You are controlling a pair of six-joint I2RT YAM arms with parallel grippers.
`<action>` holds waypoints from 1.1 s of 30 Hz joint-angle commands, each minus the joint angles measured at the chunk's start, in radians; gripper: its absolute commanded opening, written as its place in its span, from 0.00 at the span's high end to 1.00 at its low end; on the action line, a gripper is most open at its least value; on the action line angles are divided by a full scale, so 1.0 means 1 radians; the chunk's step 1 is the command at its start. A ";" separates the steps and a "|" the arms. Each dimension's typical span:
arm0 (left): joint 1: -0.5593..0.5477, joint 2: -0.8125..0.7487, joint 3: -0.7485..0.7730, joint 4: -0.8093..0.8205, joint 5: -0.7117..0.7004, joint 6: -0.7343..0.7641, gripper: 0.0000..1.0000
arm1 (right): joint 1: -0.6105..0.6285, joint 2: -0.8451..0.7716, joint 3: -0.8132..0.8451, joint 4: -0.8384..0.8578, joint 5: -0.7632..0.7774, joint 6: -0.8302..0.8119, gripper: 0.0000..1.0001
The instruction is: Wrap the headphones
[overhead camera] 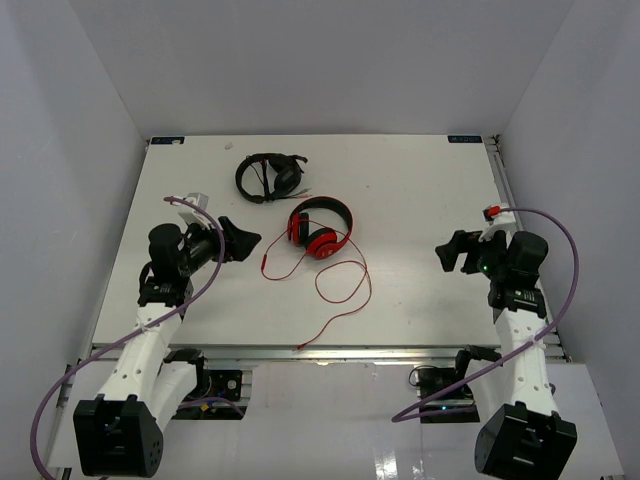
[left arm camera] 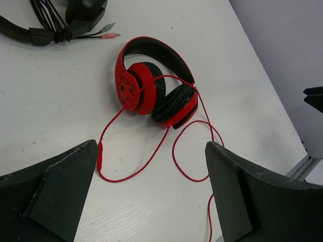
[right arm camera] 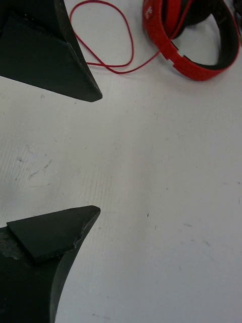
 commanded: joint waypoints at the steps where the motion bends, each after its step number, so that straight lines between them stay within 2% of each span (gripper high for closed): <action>1: -0.010 -0.020 0.015 0.001 0.018 0.011 0.02 | 0.009 -0.044 -0.033 -0.076 -0.388 -0.386 0.10; 5: -0.013 -0.026 0.016 0.001 0.023 0.011 0.02 | 0.046 0.027 0.057 -0.233 -0.444 -0.575 0.10; 7: -0.013 -0.024 0.015 0.002 0.022 0.011 0.02 | 0.109 0.093 0.162 -0.299 -0.433 -0.650 0.10; 10: -0.013 -0.016 0.019 -0.002 0.023 0.012 0.02 | 0.214 0.215 0.262 -0.268 -0.313 -0.527 0.10; 13: -0.013 -0.017 0.019 -0.004 0.020 0.012 0.02 | 0.383 0.351 0.375 -0.232 -0.081 -0.425 0.10; 14: -0.013 -0.019 0.019 -0.004 0.020 0.012 0.02 | 0.430 0.394 0.416 -0.212 -0.070 -0.382 0.09; 16: -0.013 -0.016 0.019 -0.009 0.011 0.014 0.02 | 0.521 0.532 0.529 -0.188 0.053 -0.282 0.07; 19: -0.013 -0.013 0.021 -0.015 0.002 0.017 0.02 | 0.557 0.707 0.714 -0.206 0.021 -0.160 0.03; 21: -0.013 -0.014 0.023 -0.017 -0.004 0.019 0.02 | 0.578 0.882 0.822 -0.239 0.005 -0.147 0.02; 26: -0.014 -0.015 0.027 -0.023 -0.023 0.027 0.02 | 0.611 1.215 1.197 -0.359 0.025 -0.239 0.01; 30: -0.014 -0.017 0.029 -0.024 -0.035 0.031 0.02 | 0.610 1.388 1.352 -0.384 0.053 -0.324 0.00; 33: -0.014 -0.018 0.031 -0.024 -0.033 0.032 0.02 | 0.610 1.459 1.424 -0.405 0.010 -0.367 0.05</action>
